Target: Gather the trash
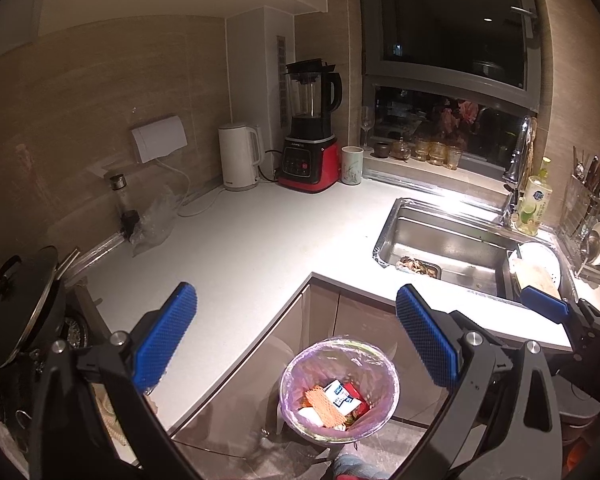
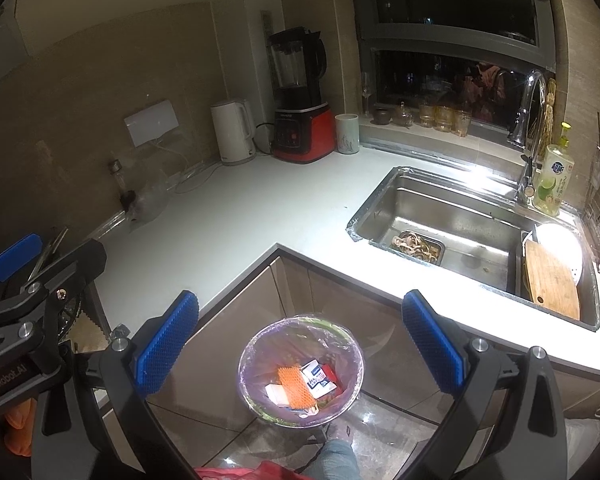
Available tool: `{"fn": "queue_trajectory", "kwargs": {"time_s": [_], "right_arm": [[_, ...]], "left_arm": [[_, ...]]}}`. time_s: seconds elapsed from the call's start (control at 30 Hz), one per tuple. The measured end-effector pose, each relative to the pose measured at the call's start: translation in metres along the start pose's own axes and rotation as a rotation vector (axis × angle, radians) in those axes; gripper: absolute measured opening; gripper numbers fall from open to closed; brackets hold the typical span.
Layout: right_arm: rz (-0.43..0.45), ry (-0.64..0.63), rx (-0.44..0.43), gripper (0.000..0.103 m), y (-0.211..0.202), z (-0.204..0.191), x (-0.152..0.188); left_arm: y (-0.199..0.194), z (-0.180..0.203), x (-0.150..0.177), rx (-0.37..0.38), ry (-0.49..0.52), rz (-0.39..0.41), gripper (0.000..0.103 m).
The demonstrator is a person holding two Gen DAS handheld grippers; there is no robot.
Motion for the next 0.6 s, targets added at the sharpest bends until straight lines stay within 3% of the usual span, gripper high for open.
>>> {"fn": "queue_trajectory", "kwargs": {"time_s": [0.3, 0.6], "right_arm": [[-0.019, 0.007, 0.002, 0.101, 0.015, 0.007, -0.006], [-0.049, 0.012, 0.004, 0.101, 0.038, 0.015, -0.012]], "left_arm": [[0.011, 0.002, -0.006, -0.029, -0.016, 0.019, 0.095], [0.038, 0.012, -0.013, -0.002, -0.001, -0.013, 0.095]]}}
Point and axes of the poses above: each gripper's, at about its wrist camera, not at the fingertips, and y roughly the way its jaws point, z to its right, x to its underside, the point moved 10 cm from there along y, roughly the way its jaws point, and after that the axes turned 2 degrees about -y, right-handed, at the moved point
